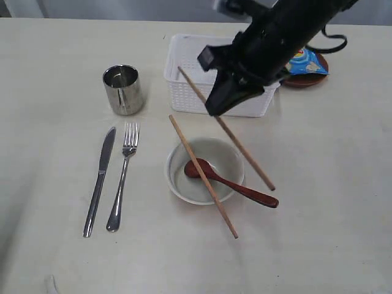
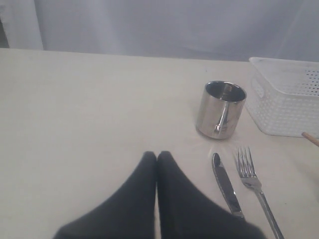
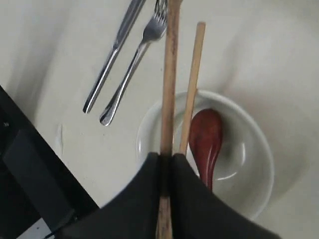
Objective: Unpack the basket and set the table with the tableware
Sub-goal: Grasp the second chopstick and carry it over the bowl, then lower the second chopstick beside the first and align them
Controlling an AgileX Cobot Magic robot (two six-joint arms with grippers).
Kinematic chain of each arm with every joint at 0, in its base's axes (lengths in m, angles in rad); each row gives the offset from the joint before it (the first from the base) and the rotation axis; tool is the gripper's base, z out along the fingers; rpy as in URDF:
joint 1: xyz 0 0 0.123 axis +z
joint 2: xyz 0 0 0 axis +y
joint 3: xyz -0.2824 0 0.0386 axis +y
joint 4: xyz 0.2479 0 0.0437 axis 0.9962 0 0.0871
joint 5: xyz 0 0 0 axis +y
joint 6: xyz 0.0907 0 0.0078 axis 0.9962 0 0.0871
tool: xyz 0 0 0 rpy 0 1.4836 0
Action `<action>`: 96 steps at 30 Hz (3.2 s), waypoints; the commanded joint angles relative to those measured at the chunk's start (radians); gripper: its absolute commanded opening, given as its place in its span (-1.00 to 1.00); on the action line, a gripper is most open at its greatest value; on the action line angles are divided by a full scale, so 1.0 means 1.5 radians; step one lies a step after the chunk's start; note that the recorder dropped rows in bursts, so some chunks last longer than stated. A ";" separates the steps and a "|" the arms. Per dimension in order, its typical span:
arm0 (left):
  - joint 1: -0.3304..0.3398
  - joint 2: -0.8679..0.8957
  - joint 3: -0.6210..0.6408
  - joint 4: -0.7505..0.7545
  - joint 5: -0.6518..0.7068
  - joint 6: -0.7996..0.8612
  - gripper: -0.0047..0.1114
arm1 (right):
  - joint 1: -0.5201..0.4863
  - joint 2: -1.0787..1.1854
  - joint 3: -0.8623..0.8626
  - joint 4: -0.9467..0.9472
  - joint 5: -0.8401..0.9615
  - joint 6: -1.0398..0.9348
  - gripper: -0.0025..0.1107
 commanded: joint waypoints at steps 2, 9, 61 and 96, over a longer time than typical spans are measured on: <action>-0.003 -0.002 0.002 0.001 -0.001 0.002 -0.92 | 0.021 -0.005 0.058 -0.002 -0.061 0.008 -0.96; -0.003 -0.002 0.002 0.001 -0.001 0.002 -0.92 | 0.023 -0.005 0.113 -0.001 -0.140 0.039 -0.96; -0.003 -0.002 0.002 0.001 -0.001 0.002 -0.92 | 0.085 0.018 0.134 -0.021 -0.207 0.073 -0.62; -0.003 -0.002 0.002 0.001 -0.001 0.002 -0.92 | 0.253 -0.036 0.131 -0.177 -0.213 0.142 -0.57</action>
